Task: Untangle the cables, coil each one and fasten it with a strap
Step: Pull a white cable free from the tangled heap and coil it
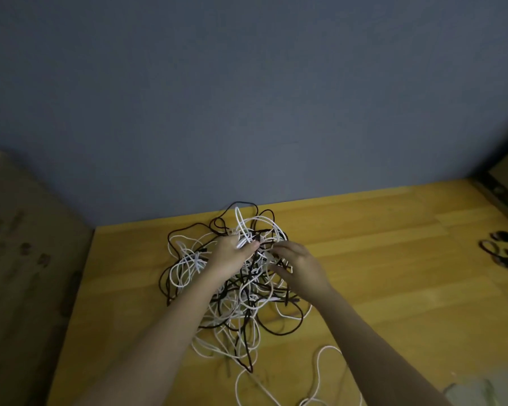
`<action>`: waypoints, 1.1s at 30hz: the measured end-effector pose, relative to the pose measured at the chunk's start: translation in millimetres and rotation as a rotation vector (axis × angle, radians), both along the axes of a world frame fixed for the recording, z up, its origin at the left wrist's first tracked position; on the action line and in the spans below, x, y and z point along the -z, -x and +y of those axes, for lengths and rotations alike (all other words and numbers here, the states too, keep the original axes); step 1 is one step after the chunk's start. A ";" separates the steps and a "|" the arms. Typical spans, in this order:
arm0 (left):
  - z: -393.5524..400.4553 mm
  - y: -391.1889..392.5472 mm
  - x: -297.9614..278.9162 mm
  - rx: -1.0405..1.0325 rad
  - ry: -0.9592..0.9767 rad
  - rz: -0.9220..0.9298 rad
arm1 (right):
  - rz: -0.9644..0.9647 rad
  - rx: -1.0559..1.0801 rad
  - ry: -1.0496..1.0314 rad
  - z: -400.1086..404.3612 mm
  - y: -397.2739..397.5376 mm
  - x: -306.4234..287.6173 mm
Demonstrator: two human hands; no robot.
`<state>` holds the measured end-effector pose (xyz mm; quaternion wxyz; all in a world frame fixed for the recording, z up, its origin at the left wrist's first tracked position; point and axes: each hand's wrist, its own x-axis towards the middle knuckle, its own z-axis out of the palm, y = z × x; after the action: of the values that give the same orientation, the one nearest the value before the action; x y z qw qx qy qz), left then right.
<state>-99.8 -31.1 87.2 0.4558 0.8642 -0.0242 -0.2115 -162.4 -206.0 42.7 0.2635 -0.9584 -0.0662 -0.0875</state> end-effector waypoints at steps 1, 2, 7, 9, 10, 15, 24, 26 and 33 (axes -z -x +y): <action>-0.3 -1.0 4.2 0.007 0.025 0.005 | -0.014 0.004 -0.007 1.2 -0.7 2.3; 0.4 -0.2 2.8 0.018 0.033 0.016 | -0.029 0.008 -0.020 2.7 -2.5 2.1; 8.5 -1.9 -7.3 0.007 0.116 0.018 | -0.060 0.058 -0.150 9.2 -8.9 -4.5; 12.1 -2.5 -14.5 0.014 0.160 0.036 | -0.071 0.075 -0.155 14.2 -8.9 -7.2; 13.3 -4.1 -15.8 0.017 0.152 0.044 | -0.079 0.075 -0.160 17.6 -9.0 -9.3; 17.4 -12.7 -32.4 0.011 0.209 -0.083 | -0.053 0.103 -0.223 24.0 -20.8 -25.0; 10.7 -38.0 -96.6 0.052 0.263 -0.283 | 0.057 0.121 -0.768 30.3 -46.9 -93.0; 8.0 -35.5 -118.7 0.073 0.377 -0.232 | 0.007 0.199 -0.780 28.5 -52.3 -96.9; -15.5 -35.3 -172.7 0.073 0.958 0.036 | 0.077 0.096 -0.690 39.9 -55.0 -104.1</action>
<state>-64.5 -46.6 259.9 0.7954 0.5517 -0.1416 -0.2073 -107.3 -166.1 146.8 0.5699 -0.8175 0.0224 -0.0806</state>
